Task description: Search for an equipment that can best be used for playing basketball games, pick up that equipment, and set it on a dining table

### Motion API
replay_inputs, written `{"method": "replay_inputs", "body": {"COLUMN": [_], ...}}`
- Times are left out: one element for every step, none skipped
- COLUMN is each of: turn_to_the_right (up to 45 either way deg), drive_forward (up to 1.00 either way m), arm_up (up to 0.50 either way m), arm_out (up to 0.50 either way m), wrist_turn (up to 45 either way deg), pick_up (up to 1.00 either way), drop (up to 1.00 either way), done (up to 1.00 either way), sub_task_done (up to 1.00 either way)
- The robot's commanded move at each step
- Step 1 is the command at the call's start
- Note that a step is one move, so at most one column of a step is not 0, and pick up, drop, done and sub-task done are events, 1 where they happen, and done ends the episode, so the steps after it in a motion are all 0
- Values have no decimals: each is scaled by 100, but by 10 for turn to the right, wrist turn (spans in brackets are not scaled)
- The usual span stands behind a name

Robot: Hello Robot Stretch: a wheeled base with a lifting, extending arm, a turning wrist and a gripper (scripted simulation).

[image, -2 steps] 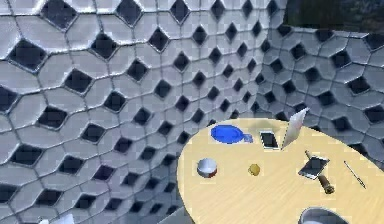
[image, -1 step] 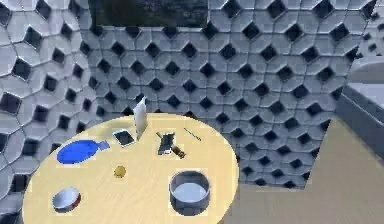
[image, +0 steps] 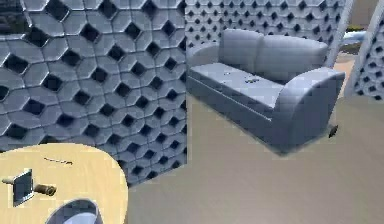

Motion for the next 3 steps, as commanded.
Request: {"method": "replay_inputs", "body": {"turn_to_the_right": [-450, -390, 0], "drive_forward": [0, 0, 25], "arm_up": [0, 0, 0], "arm_out": [0, 0, 0], "wrist_turn": [0, 0, 0], "pick_up": [0, 0, 0], "drop": [0, 0, 0], "done": [0, 0, 0], "sub_task_done": [0, 0, 0]}}
